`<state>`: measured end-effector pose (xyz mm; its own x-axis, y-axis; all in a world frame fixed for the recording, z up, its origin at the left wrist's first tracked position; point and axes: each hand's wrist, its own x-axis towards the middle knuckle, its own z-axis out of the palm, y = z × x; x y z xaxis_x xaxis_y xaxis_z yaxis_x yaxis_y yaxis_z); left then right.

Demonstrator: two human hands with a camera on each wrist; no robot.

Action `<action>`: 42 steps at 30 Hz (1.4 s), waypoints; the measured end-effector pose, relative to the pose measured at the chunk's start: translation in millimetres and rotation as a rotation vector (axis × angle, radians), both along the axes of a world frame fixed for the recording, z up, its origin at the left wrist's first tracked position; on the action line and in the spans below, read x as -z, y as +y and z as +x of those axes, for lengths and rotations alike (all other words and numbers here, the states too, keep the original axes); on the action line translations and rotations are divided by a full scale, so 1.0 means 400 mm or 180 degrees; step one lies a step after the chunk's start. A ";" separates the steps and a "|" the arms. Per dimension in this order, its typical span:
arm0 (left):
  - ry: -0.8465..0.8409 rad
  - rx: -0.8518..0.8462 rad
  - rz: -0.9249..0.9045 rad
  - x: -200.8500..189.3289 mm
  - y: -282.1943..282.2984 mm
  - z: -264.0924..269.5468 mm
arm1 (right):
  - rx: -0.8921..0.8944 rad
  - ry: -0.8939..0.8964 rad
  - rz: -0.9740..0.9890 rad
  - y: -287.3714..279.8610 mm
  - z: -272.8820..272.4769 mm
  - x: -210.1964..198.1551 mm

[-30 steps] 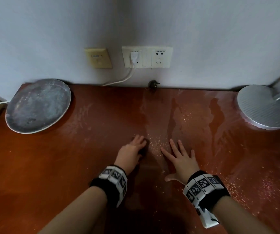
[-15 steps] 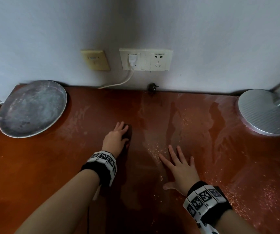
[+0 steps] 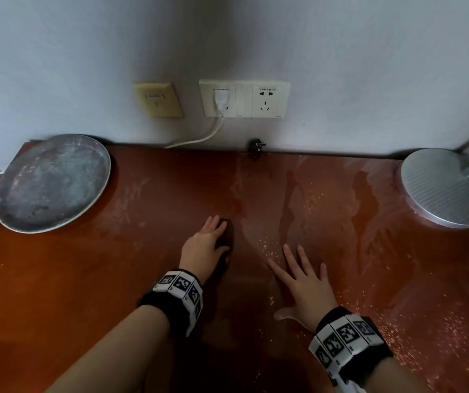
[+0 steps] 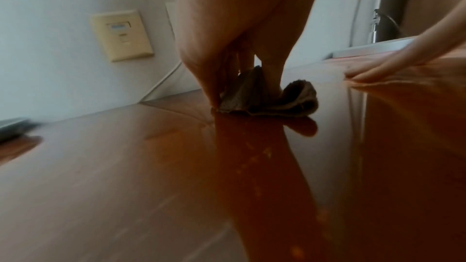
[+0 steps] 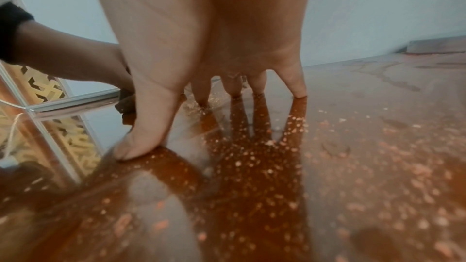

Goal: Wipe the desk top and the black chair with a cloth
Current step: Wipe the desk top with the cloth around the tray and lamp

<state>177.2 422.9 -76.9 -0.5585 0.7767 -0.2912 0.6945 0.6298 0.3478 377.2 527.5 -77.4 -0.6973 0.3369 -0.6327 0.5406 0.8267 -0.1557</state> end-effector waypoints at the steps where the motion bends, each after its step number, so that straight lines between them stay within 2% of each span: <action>1: 0.0019 -0.0060 -0.0068 -0.004 0.002 0.010 | 0.0010 0.0008 -0.0015 -0.001 0.001 -0.001; 3: 0.0001 -0.0054 -0.0100 -0.002 0.001 0.065 | 0.0070 0.0036 -0.0062 -0.002 0.000 0.000; 5: -0.0274 0.0043 0.0008 0.006 0.005 0.147 | 0.0275 0.0174 -0.0191 0.002 -0.009 -0.012; 6: -0.0585 0.0105 0.0128 0.007 0.010 0.184 | 0.0480 0.0312 -0.0288 0.006 -0.017 -0.021; 8: -0.1589 0.0011 0.0440 0.003 0.024 0.222 | 0.0749 0.0614 -0.0374 0.013 -0.028 -0.032; 10: -0.2486 -0.0274 0.0607 -0.005 0.028 0.203 | 0.0687 0.0744 -0.0416 0.005 -0.041 -0.042; 11: -0.2610 -0.0321 0.0618 -0.011 0.022 0.181 | 0.0568 0.0777 -0.0372 -0.008 -0.045 -0.042; 13: -0.2397 -0.0215 0.0594 -0.025 0.001 0.123 | 0.0229 0.1018 0.0132 -0.044 -0.047 -0.040; 16: -0.1735 0.0025 0.0500 -0.037 -0.037 0.038 | 0.0053 0.1274 0.0581 -0.086 -0.051 -0.015; 21: -0.0964 -0.0025 0.0070 -0.008 -0.074 -0.031 | -0.0283 0.1069 0.0692 -0.135 -0.047 0.018; 23: -0.0831 -0.0067 0.0033 0.007 -0.077 -0.032 | -0.0417 0.0901 0.0535 -0.117 -0.046 0.036; 25: -0.0784 -0.0073 0.0025 0.015 -0.076 -0.026 | -0.0621 0.1124 0.0621 -0.080 -0.055 0.016; 26: -0.0763 -0.0067 0.0031 0.019 -0.074 -0.022 | -0.0636 0.1134 0.0432 -0.052 -0.062 0.011; 30: -0.0685 -0.0081 0.0097 0.026 -0.065 -0.026 | 0.0022 0.1591 0.0600 0.061 -0.089 0.033; 32: -0.0665 -0.0186 0.0152 0.026 -0.060 -0.042 | 0.0563 0.1547 0.0453 0.079 -0.110 0.021; 34: -0.0640 -0.0300 0.0184 0.025 -0.053 -0.062 | 0.0545 0.1329 0.0458 0.057 -0.123 0.025; 35: -0.0634 -0.0316 0.0176 0.025 -0.049 -0.070 | 0.0421 0.1280 0.0344 0.038 -0.130 0.018; 40: -0.0623 -0.0101 0.0049 0.036 -0.009 -0.085 | -0.1071 0.1324 0.0289 -0.034 -0.146 0.027; 42: -0.0645 -0.0095 0.0004 0.035 0.002 -0.086 | -0.1112 0.1373 0.0524 0.017 -0.163 0.027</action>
